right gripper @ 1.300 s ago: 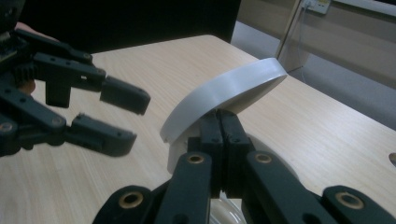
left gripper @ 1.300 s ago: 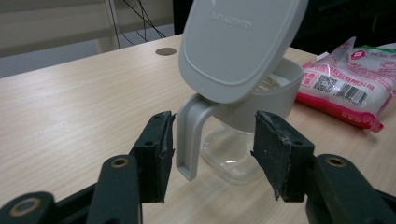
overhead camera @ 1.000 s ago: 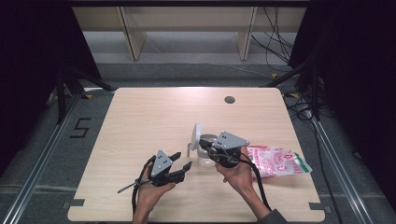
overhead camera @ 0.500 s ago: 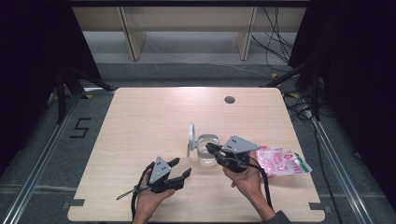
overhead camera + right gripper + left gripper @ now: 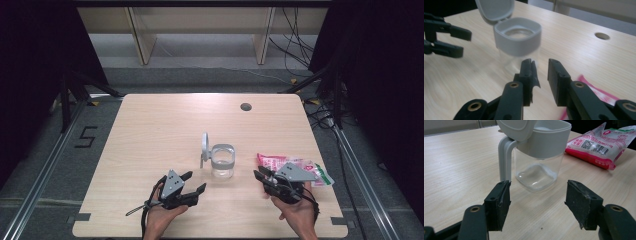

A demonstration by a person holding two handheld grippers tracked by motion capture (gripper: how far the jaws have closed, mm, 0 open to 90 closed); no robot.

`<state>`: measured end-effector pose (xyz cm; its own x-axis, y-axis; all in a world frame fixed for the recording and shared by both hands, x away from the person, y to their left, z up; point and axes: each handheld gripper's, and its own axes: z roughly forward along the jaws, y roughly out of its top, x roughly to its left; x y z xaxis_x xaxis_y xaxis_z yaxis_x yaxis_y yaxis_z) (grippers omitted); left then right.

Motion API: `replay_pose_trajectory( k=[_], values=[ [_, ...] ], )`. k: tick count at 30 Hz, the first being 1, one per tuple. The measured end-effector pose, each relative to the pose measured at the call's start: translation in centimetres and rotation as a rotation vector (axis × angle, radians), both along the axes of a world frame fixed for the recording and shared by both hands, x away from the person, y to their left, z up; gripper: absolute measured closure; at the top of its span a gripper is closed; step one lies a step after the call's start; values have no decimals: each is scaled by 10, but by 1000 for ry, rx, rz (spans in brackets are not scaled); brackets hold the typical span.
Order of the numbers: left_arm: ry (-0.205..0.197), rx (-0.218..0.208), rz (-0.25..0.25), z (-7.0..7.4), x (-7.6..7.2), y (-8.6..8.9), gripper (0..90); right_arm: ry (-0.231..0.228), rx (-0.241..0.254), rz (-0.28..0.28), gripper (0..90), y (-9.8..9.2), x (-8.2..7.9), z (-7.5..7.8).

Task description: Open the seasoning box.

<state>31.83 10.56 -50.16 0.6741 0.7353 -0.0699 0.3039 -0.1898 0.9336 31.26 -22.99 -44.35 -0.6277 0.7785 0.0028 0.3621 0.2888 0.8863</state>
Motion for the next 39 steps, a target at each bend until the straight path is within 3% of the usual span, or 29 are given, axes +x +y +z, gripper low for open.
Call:
replay_pose_trajectory(
  k=[4, 5, 6, 14, 16, 18, 19, 20, 21, 22, 24, 25, 26, 27, 29, 30, 32, 36, 38, 39],
  values=[
    [-3, 1, -2, 0, 0, 0, 355, -5, -11, -35, 797, -20, -9, -1],
    [-27, 24, -17, 1, 2, 1, 354, -12, -16, -39, 816, -25, -11, -3],
    [-3, -2, 0, 0, 0, -1, 352, -13, -28, -50, 832, -30, -14, -3],
    [2, 14, -3, -1, -1, -1, 348, 24, -29, -160, 878, -61, -33, -11],
    [5, 9, 0, -1, -1, -1, 348, -4, -74, -151, 900, -68, -35, -12],
    [7, -4, 3, -1, -1, -2, 347, 0, -99, -176, 900, -72, -39, -14],
    [6, -2, 1, -2, -1, -2, 346, 30, -88, -195, 900, -73, -42, -15],
    [-18, 9, -19, -2, 1, -1, 345, 33, -90, -210, 900, -76, -43, -16],
    [5, -7, -4, -2, -1, -2, 344, 10, -112, -207, 900, -80, -42, -17],
    [6, -9, -2, -2, -1, -3, 344, 21, -97, -197, 900, -83, -42, -18],
    [10, 3, 1, -2, -1, -2, 344, 26, -115, -219, 900, -87, -43, -21],
    [10, -3, 2, -3, -1, -3, 344, 35, -110, -219, 900, -88, -43, -23],
    [-12, 22, -17, -2, 1, -2, 344, 18, -135, -214, 900, -90, -42, -25],
    [-11, 23, -18, -2, 1, -2, 344, 44, -135, -223, 900, -89, -43, -26],
    [11, 11, -5, -3, -1, -3, 344, 48, -146, -210, 900, -89, -41, -28],
    [11, 10, -5, -3, -1, -3, 344, 67, -143, -204, 900, -89, -41, -29],
    [12, 0, -8, -3, 0, -4, 344, 64, -158, -202, 900, -89, -39, -32],
    [13, -3, -10, -4, -1, -4, 345, 113, -162, -202, 900, -84, -37, -36],
    [13, 8, -8, -4, 0, -5, 345, 80, -193, -184, 900, -86, -32, -37],
    [14, -9, -10, -5, 0, -6, 345, 107, -185, -188, 900, -85, -31, -37]
  ],
)
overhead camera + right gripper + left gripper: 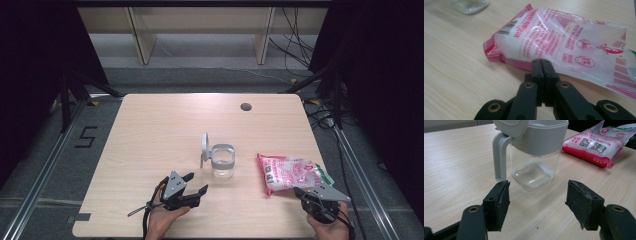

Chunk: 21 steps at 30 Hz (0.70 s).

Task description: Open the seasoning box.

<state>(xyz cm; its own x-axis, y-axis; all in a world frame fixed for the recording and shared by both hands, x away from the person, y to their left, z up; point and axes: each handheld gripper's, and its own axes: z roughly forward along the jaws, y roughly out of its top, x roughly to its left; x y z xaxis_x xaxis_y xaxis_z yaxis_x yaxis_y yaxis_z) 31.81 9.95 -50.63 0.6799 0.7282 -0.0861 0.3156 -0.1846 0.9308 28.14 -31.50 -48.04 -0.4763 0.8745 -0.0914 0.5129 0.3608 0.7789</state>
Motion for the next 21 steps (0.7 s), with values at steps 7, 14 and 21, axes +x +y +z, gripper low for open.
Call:
replay_pose_trajectory(
  k=[7, 14, 21],
  values=[
    [3, 16, -4, 0, 0, -1, 345, -6, -46, 3, 900, 1, 12, -3],
    [5, -8, -7, 0, -1, -2, 344, 12, -52, -17, 900, -2, 19, -4],
    [10, 7, -5, -1, -1, -2, 344, 2, -61, -47, 900, -9, 31, -3]
  ],
)
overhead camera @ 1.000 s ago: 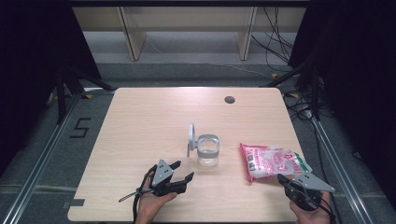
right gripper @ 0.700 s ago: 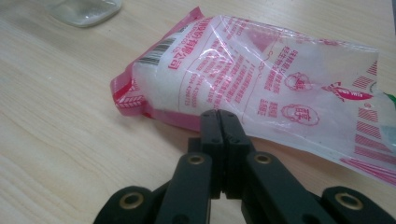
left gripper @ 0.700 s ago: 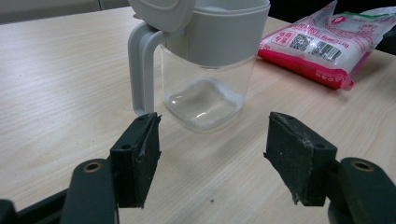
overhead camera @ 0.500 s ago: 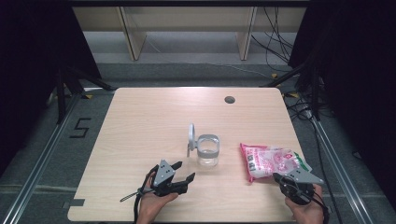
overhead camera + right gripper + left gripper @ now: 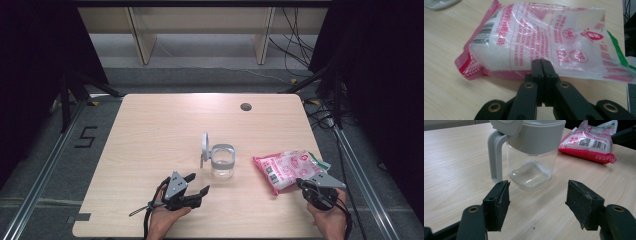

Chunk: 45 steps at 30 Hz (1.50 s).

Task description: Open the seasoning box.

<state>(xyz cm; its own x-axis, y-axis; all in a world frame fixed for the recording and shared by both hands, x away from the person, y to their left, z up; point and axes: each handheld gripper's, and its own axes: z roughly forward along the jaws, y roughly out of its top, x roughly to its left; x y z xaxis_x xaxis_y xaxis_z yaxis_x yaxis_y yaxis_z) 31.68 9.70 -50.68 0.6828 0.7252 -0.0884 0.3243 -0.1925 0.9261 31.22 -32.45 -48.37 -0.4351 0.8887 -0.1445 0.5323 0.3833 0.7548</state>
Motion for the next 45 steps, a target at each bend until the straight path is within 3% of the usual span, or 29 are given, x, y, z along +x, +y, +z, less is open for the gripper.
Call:
replay_pose_trajectory(
  k=[3, 4, 6, 8, 10, 11, 13, 15, 17, 18, 20, 21, 22, 23, 24, 25, 26, 27, 28, 32, 33, 35, 36, 37, 38, 39, 40, 43, 45],
  values=[
    [-21, 14, -20, 0, 2, 1, 343, -12, 4, -14, 900, -4, 4, -1],
    [-5, 6, -6, 0, 1, 0, 343, 8, 45, -5, 900, -4, 4, -1],
    [-3, -18, -4, -1, 0, 0, 343, 0, 92, -17, 900, -7, 3, 0],
    [-4, -9, 5, 0, 0, 1, 342, 19, 151, -90, 879, -10, -3, 2],
    [-18, 10, -6, 1, 1, 3, 342, -3, 231, -140, 784, -18, -5, 2],
    [-7, -4, 6, 0, 0, 3, 342, -22, 230, -147, 741, -22, -6, 1],
    [-6, -4, 6, 0, 0, 2, 341, -35, 282, -195, 626, -28, -9, 0],
    [-4, -14, 3, -1, 0, 1, 341, 10, 351, -268, 528, -31, -13, 1],
    [-6, 4, 0, -1, 0, 1, 341, 15, 414, -281, 463, -32, -10, -2],
    [-6, 7, -1, -1, 0, 0, 341, -1, 418, -280, 433, -32, -8, -4],
    [-7, 1, -6, -2, 1, 0, 340, 44, 435, -295, 406, -32, -5, -4],
    [-22, 17, -18, -2, 2, 0, 340, 38, 458, -269, 389, -33, -2, -6],
    [-21, 18, -18, -2, 2, 1, 340, 53, 485, -281, 368, -31, -1, -6],
    [-20, 21, -20, -2, 1, 1, 339, 48, 464, -310, 362, -30, 3, -8],
    [-20, 20, -19, -2, 1, 1, 338, 35, 444, -296, 358, -33, 5, -9],
    [-20, 1, -15, -2, 1, -1, 338, 37, 460, -302, 355, -32, 7, -10],
    [-22, 20, -12, -2, 1, -1, 338, 33, 439, -295, 351, -36, 8, -10],
    [-1, -2, 3, -3, 0, -2, 338, 40, 480, -318, 342, -36, 11, -12],
    [-3, -6, -3, -3, 0, -3, 337, 69, 487, -328, 332, -38, 12, -11],
    [5, -6, 2, -4, -1, -5, 336, 53, 539, -305, 332, -40, 20, -12],
    [-20, 32, -21, -4, 1, -3, 336, 45, 535, -312, 328, -39, 22, -12],
    [3, 2, -6, -5, 0, -5, 336, 57, 526, -310, 327, -38, 26, -13],
    [-13, 33, -20, -5, 1, -4, 336, 47, 515, -298, 329, -40, 29, -15],
    [-13, 33, -20, -5, 1, -4, 336, 47, 515, -298, 329, -40, 29, -15],
    [-15, 34, -20, -5, 1, -4, 336, 47, 481, -314, 342, -41, 33, -15],
    [-16, 17, -23, -5, 1, -5, 335, 39, 500, -311, 352, -40, 34, -15],
    [-12, 30, -18, -5, 1, -4, 336, 46, 519, -318, 365, -39, 35, -15],
    [5, 2, -3, -7, 0, -6, 334, 57, 507, -323, 394, -36, 39, -16],
    [5, 19, -3, -7, -1, -5, 334, 65, 502, -324, 443, -35, 41, -16]
  ],
)
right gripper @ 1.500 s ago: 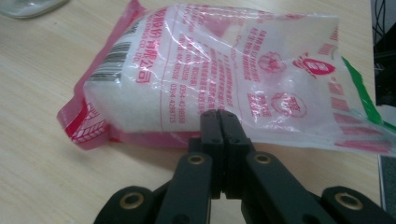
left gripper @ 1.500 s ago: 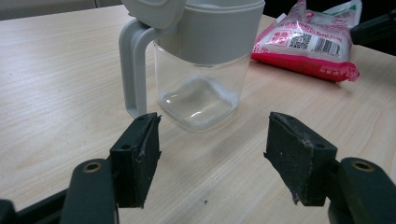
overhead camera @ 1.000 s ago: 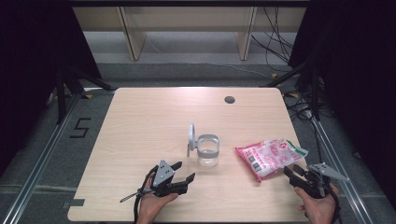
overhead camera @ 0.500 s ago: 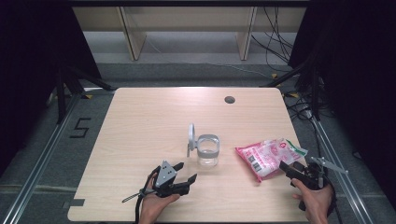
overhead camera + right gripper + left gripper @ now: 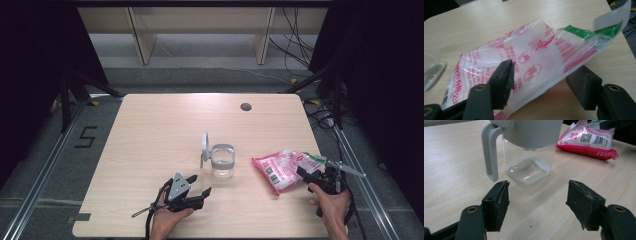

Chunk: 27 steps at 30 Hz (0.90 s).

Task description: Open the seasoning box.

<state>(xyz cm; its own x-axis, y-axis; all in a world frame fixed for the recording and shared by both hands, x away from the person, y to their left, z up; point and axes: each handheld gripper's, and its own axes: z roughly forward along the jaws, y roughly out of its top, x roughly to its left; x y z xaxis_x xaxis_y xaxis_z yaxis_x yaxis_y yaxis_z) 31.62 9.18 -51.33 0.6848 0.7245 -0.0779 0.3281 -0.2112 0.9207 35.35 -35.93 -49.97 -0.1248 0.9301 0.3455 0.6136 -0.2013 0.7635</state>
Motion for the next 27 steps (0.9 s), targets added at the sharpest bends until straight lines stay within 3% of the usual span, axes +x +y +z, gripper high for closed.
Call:
replay_pose_trajectory(
  k=[1, 2, 3, 5, 6, 7, 8, 9, 10, 11, 13, 14, 15, 16, 17, 18, 20, 21, 22, 23, 26, 27],
  values=[
    [-2, 0, 0, 0, 0, 0, 334, -19, -36, 18, 457, -2, 2, -1],
    [1, -1, 1, 0, 0, 0, 334, -28, -35, 13, 471, -1, 4, -3],
    [3, -9, -3, -1, 0, -1, 334, -1, -1, 9, 495, 1, 3, -1],
    [5, -6, -3, -1, 0, -1, 333, -7, -26, 11, 508, 2, 6, -3],
    [5, -4, -6, -1, 0, -1, 333, 19, -7, -1, 513, 5, 5, -1],
    [3, -6, -5, -1, 0, -1, 333, -14, -30, 22, 531, 4, 8, -4],
    [3, -8, -4, -1, -1, -1, 332, 4, 1, 13, 534, 6, 8, -3],
    [3, -7, -4, -1, -1, -1, 331, -4, -20, 29, 545, 5, 10, -4],
    [1, -3, -5, -1, -1, -1, 331, 11, -2, 12, 561, 9, 10, -3],
    [3, -5, -3, -1, -1, 0, 331, -11, -36, 21, 587, 7, 13, -6],
    [1, -16, 0, -2, 0, -1, 331, 23, -13, 1, 625, 9, 12, -3],
    [3, -15, 4, -2, 0, -1, 331, 3, -35, 22, 649, 5, 14, -5],
    [-19, 18, -18, -2, 1, 2, 331, -3, -24, 6, 674, 7, 15, -6],
    [-16, 8, -14, -2, 1, 1, 330, -3, -29, 11, 707, 7, 16, -6],
    [-15, 8, -13, -2, 1, 1, 331, 1, -49, 19, 732, 6, 16, -5],
    [-16, 13, -13, -2, 1, 1, 331, -36, -62, 40, 765, 5, 18, -6],
    [3, -7, 1, -3, 0, 0, 330, -17, -58, 49, 816, 8, 16, -3],
    [4, 6, 7, -3, -1, 1, 331, -34, -114, 65, 836, 6, 18, -3],
    [5, 4, 8, -3, -1, 1, 331, -14, -80, 34, 871, 12, 16, -2],
    [4, 1, 8, -4, -1, 1, 331, -40, -89, 56, 890, 11, 17, -3],
    [8, 0, 17, -4, -1, 1, 331, -70, -146, 93, 900, 12, 18, -1],
    [-10, -3, 3, -4, 0, 2, 331, -58, -161, 108, 900, 11, 17, 0]
  ],
)
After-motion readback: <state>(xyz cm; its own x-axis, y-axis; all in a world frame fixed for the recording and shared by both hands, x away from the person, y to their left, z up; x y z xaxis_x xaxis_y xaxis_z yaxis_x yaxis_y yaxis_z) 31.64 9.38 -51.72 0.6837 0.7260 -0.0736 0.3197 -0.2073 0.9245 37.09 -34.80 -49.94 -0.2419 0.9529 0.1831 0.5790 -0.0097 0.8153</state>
